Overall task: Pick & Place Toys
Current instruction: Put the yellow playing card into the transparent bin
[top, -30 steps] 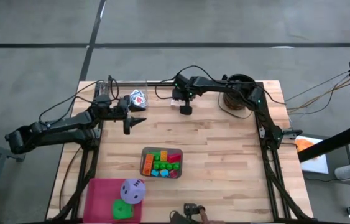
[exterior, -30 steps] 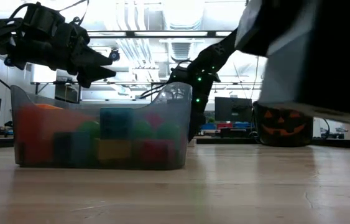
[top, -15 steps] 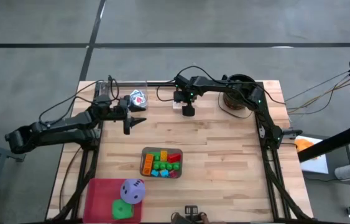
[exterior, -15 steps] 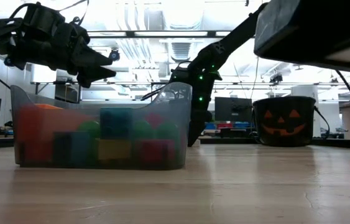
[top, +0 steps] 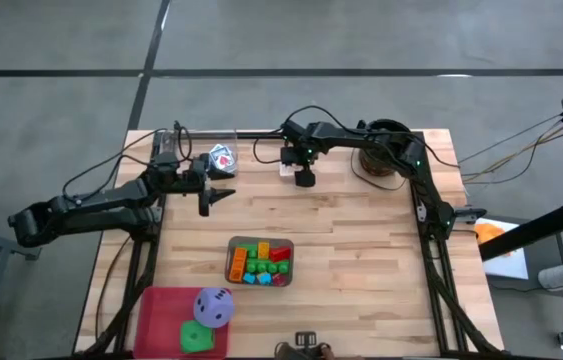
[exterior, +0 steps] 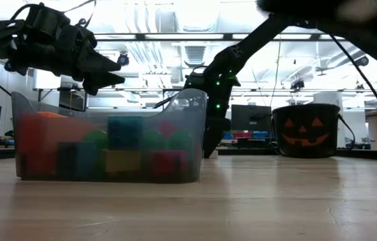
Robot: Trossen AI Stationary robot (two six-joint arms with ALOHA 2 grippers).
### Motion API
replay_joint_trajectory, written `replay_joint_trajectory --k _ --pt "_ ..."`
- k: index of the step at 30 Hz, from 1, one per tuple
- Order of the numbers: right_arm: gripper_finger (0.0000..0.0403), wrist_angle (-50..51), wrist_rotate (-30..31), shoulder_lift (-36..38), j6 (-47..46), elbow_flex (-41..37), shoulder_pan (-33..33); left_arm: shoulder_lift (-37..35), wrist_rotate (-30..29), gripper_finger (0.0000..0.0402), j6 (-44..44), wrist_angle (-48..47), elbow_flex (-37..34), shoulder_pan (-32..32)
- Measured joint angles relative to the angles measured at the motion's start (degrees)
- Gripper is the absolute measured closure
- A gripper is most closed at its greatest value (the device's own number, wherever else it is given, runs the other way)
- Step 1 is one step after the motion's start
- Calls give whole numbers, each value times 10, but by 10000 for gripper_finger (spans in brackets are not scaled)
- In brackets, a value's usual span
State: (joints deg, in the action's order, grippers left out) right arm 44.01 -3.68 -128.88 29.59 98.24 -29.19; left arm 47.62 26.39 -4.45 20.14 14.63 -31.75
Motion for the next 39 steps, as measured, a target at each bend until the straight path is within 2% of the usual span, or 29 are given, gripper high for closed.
replay_joint_trajectory --k 4,12,16,21,25,28,34,39 --pt "109 6 -33 15 0 -4 0 0 0 137 0 0 0 0" --pt "109 -7 -159 37 -7 -2 4 0 0 137 2 1 0 0" --pt "109 -7 -244 41 -7 -2 5 0 2 137 4 -7 -1 1" --pt "109 0 -332 42 -7 -1 5 0 2 137 26 -15 -1 13" --pt "109 9 -390 45 -9 0 7 1 -5 137 80 -16 -1 49" --pt "109 15 -419 46 -10 0 12 7 -69 137 130 -16 -1 97" --pt "109 18 -425 49 -14 0 25 49 -220 137 220 9 4 195" --pt "109 24 -425 51 -15 1 37 108 -295 122 264 64 10 246"
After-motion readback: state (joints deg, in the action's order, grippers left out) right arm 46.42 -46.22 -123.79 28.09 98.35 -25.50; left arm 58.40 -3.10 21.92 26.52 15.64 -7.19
